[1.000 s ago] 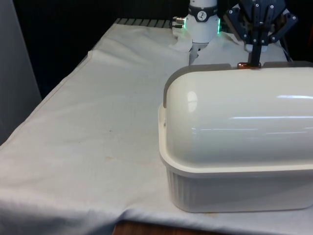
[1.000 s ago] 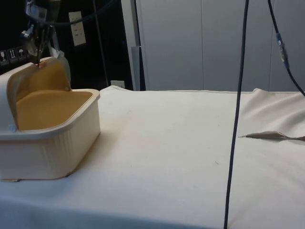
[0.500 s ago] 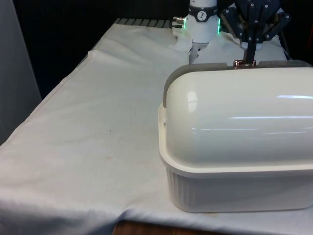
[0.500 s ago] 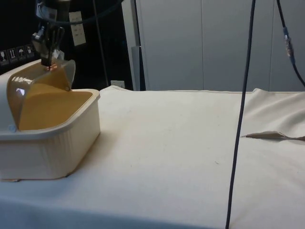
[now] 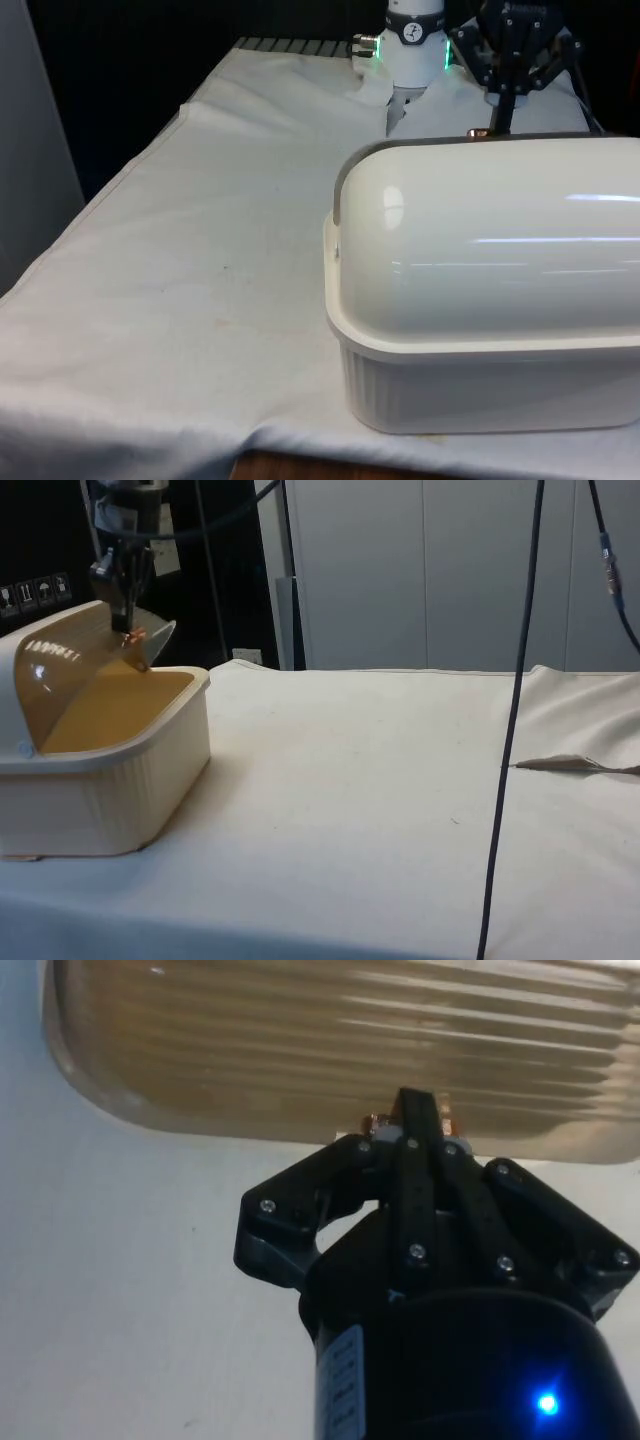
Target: Open the lid, then close it.
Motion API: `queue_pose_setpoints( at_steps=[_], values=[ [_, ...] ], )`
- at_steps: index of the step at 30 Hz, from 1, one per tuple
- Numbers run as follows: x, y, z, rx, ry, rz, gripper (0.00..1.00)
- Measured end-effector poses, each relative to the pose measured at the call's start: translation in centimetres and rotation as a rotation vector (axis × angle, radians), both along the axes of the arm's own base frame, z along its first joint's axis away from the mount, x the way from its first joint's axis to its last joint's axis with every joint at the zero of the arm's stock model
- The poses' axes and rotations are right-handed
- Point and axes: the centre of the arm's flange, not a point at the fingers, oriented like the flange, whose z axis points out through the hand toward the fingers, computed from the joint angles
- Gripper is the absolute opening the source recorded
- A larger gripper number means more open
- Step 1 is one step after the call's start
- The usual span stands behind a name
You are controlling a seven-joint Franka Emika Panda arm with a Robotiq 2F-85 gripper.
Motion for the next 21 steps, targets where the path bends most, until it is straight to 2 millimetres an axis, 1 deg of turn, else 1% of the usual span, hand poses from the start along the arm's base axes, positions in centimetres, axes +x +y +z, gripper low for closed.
queue_pose_setpoints(
  at_steps=[6, 13, 21],
  values=[
    [-0.8, 0.0, -0.5, -0.004, 0.033, -0.002, 0.00],
    [-1.8, 0.0, -1.6, -0.012, 0.100, -0.009, 0.00],
    [-2.5, 0.0, -2.8, -0.016, 0.143, -0.011, 0.00]
  ],
)
